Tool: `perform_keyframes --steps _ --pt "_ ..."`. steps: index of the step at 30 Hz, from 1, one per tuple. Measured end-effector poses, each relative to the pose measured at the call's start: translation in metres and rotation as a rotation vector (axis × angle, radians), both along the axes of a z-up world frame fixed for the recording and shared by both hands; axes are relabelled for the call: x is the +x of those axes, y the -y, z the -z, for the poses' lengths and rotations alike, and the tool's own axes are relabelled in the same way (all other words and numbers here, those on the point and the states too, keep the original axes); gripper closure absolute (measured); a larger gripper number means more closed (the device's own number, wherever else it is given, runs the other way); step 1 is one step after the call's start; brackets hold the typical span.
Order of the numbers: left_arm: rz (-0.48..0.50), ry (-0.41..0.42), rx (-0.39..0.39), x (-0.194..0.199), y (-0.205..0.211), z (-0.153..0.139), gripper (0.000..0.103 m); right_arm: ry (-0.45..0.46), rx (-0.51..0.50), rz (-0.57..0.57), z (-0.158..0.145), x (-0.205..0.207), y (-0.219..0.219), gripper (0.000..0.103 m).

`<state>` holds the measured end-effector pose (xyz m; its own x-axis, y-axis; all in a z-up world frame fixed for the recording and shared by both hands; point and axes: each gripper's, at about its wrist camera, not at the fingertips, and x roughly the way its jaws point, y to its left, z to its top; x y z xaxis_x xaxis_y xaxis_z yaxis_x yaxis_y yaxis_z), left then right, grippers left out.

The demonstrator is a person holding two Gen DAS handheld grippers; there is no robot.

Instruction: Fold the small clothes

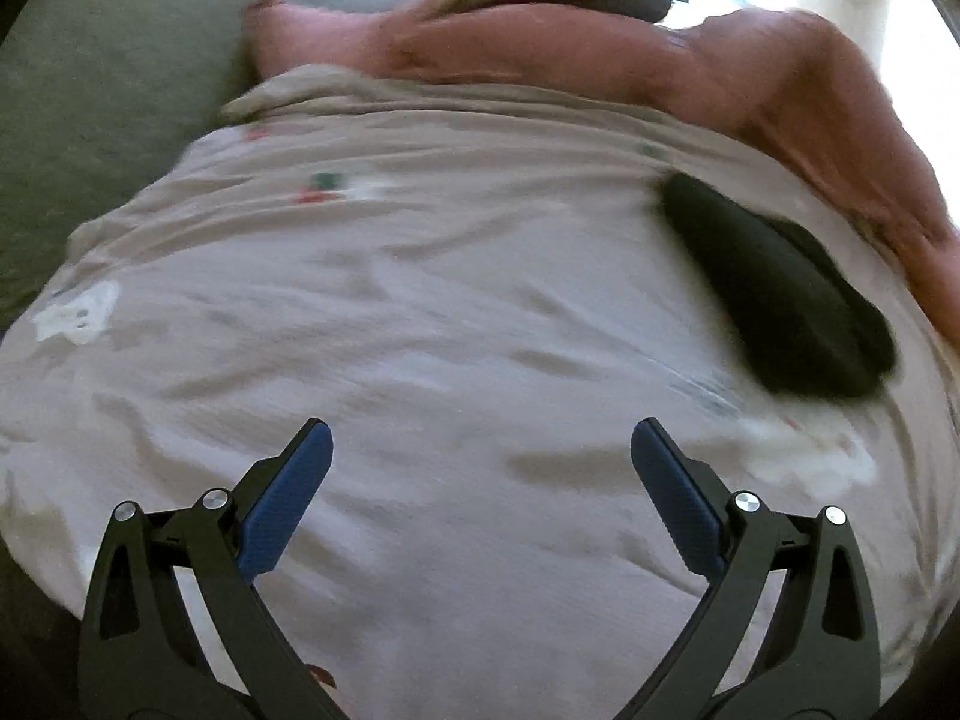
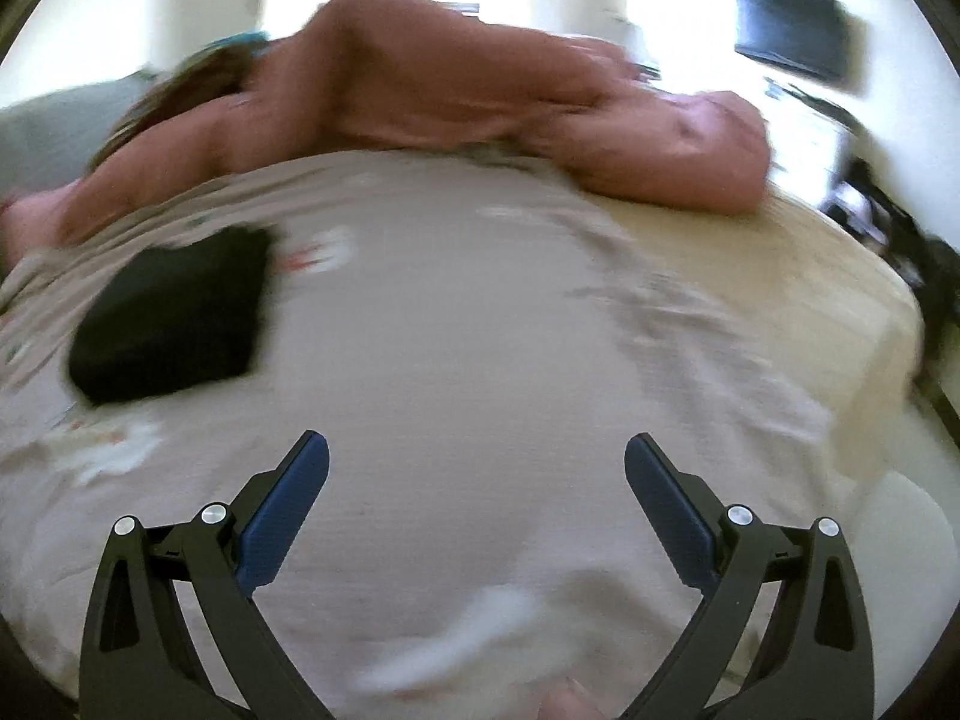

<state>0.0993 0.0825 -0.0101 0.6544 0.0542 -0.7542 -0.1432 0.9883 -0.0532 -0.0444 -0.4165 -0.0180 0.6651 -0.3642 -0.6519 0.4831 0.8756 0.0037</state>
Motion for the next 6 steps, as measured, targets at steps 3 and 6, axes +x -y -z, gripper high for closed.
perform_keyframes --steps 3,6 --pt "-0.109 -0.03 0.034 0.022 -0.061 -0.001 0.01 -0.012 -0.002 0.259 0.005 -0.039 0.081 0.005" --pt "-0.263 -0.04 0.095 0.044 -0.14 -0.004 0.01 -0.084 -0.047 0.554 0.024 -0.091 0.164 0.005"
